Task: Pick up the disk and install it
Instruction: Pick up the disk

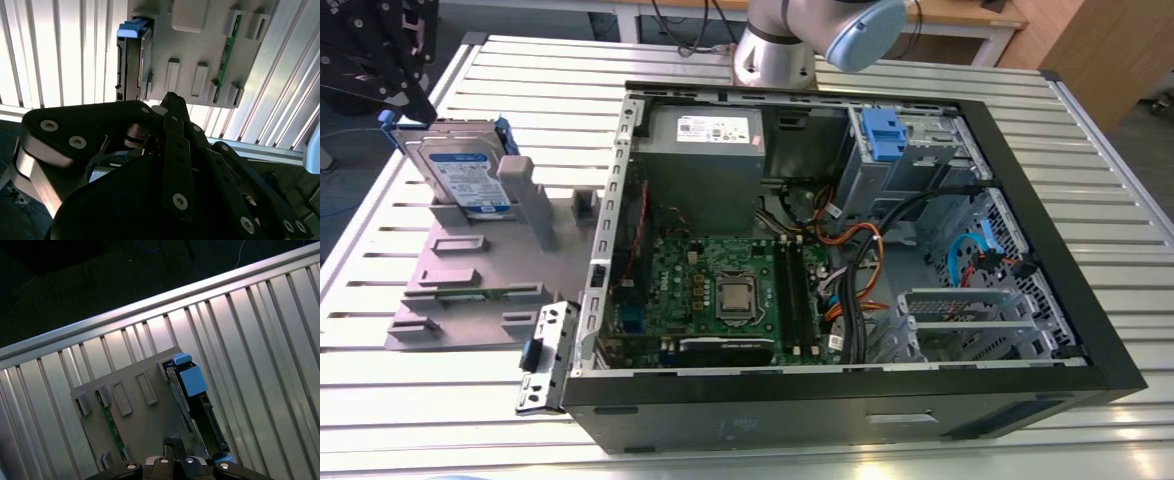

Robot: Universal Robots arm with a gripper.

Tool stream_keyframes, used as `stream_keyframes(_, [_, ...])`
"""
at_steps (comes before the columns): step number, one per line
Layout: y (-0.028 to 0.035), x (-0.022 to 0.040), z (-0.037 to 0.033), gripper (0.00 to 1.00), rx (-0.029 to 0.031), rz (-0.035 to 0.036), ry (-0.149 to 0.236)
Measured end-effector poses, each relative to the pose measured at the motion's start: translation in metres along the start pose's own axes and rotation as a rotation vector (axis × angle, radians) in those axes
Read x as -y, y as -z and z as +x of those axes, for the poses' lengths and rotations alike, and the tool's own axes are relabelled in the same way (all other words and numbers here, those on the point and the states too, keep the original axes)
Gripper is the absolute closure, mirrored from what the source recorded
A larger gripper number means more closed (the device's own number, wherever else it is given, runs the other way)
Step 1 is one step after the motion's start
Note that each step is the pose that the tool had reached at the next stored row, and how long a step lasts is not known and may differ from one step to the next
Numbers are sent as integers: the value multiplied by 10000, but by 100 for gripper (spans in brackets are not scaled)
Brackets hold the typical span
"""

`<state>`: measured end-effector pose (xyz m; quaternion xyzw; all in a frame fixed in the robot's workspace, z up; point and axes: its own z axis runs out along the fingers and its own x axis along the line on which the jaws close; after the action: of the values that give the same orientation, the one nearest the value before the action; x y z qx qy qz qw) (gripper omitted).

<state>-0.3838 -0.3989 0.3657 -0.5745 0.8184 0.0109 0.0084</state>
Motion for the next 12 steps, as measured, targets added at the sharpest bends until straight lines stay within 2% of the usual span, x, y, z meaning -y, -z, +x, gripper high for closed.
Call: stream_keyframes(12, [0, 0, 0, 89, -8, -7, 324])
